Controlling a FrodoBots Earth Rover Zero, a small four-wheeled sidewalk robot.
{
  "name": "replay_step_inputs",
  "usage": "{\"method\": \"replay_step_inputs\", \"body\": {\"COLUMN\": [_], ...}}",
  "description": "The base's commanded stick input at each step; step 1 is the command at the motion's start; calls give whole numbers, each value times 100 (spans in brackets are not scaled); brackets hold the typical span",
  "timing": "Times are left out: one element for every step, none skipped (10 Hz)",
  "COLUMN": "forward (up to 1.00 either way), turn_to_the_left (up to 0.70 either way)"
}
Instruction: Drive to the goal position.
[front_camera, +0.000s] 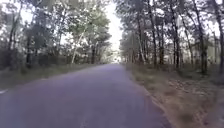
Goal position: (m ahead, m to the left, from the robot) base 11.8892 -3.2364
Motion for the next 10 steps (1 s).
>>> {"method": "replay_step_inputs", "body": {"forward": [45,45,45,45,45,45,45,45,45,45], "turn_to_the_left": [0,0,0,0,0,0,0,0,0,0]}}
